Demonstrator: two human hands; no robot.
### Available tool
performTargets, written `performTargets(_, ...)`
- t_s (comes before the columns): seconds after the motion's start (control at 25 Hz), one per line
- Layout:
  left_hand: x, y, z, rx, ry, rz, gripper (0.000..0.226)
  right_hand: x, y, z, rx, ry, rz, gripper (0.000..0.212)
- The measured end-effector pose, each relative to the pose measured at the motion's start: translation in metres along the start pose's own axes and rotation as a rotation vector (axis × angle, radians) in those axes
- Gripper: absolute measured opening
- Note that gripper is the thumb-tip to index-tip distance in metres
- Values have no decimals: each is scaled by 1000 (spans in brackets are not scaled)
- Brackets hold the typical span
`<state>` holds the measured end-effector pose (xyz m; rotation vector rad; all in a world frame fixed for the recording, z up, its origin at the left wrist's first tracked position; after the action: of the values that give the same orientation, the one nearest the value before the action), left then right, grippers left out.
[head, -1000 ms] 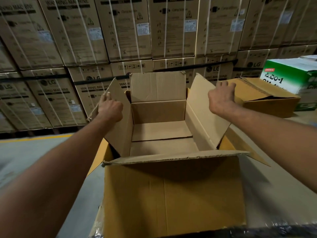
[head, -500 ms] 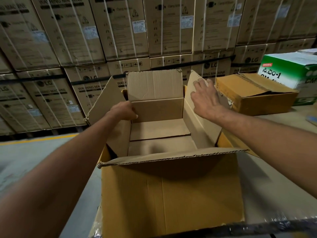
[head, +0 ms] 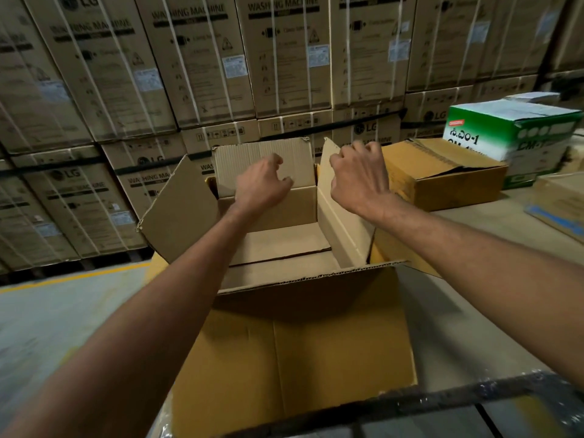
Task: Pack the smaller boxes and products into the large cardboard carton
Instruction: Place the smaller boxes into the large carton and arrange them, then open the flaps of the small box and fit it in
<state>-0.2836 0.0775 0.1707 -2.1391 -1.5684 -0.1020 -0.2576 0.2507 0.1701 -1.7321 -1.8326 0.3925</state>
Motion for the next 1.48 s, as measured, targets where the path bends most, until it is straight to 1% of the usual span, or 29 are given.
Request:
performTargets(0.12, 53, 23, 2, 120, 37, 23, 54, 49, 27, -21, 89, -126, 89, 25)
performTargets(0.24, 114, 46, 15, 229, 58, 49, 50, 106, 60, -33, 125, -228, 122, 24)
performTargets(0.36, 177, 69, 41, 324, 64, 83, 45, 161, 100, -37, 119, -312, 122, 27)
performTargets(0.52, 255, 92, 83, 374, 127, 155, 40, 219, 152, -21, 76, -386, 143, 28)
performTargets(0.64, 302, 95, 123, 329, 217, 199, 37, 261, 179, 8, 19, -398, 189, 26)
performTargets(0.76, 332, 84, 173, 199, 353, 196, 36, 300, 191, 42, -58, -417, 245, 23)
performTargets(0.84, 345, 69, 203, 142, 418, 193, 36, 325, 193, 64, -112, -401, 267, 22)
performTargets(0.96, 354, 36, 239, 83, 529, 161, 35, 357, 183, 94, -195, -380, 285, 27)
performTargets(1.08, 360, -3, 268, 43, 592, 125, 36, 386, 165, 121, -235, -365, 307, 30)
performTargets(1.32, 370, -81, 323, -4, 593, 41, 35, 430, 119, 194, -298, -409, 312, 31)
performTargets(1.48, 368, -145, 373, -22, 537, -15, 49, 463, 71, 262, -348, -418, 243, 38)
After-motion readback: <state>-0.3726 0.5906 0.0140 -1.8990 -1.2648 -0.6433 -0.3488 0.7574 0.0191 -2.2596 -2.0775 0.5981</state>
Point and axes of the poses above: each hand's wrist, its own y-axis away from the middle knuckle, its own z-axis out of the palm, x = y × z, the point moved 7 cm from there along -y, towards the middle knuckle, and after that the axes turned 8 degrees about -x, right-handed, at the moved point
